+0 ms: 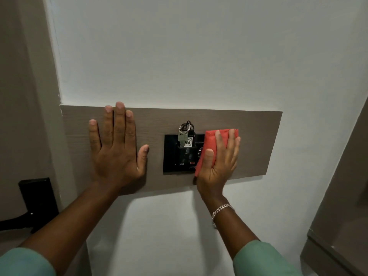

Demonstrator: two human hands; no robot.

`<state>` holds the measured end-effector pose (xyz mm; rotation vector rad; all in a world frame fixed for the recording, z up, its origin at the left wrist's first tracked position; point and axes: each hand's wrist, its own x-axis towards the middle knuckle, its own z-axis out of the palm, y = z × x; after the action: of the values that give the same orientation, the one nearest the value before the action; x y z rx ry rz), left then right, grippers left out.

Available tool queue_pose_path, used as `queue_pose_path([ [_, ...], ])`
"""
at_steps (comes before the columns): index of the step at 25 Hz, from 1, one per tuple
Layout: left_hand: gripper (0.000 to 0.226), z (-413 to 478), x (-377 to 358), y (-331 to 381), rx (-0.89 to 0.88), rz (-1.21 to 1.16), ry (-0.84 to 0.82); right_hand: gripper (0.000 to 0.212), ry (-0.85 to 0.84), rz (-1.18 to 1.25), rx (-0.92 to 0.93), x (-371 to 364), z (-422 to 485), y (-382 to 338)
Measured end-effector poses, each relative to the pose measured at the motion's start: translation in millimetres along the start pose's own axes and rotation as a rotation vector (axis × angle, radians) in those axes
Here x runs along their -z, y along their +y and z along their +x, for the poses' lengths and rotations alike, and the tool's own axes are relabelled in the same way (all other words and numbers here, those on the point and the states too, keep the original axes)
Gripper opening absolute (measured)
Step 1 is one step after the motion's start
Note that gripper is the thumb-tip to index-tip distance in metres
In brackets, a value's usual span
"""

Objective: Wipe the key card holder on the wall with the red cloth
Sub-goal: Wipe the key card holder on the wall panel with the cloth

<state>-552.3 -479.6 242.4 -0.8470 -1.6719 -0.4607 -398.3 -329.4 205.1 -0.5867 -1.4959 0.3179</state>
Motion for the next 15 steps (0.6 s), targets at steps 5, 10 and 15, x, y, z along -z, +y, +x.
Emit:
queue_pose_path([
  [5, 0.080, -0.2, -1.6, -0.3, -0.081, 0.032, -0.023, 0.049, -0.005, -0.099, 0.296, 1.2, -11.9, 33.1],
  [10, 0.081, -1.4, -0.3, -0.9, -0.151, 0.035, -0.020, 0.043, 0.116, 0.006, 0.011, -14.9, -6.5, -12.7],
  [15, 0.080, -3.5, -0.2, -0.7, -0.181, 0.065, -0.018, 0.044, 0.095, -0.049, 0.155, -8.1, -13.1, 21.7],
])
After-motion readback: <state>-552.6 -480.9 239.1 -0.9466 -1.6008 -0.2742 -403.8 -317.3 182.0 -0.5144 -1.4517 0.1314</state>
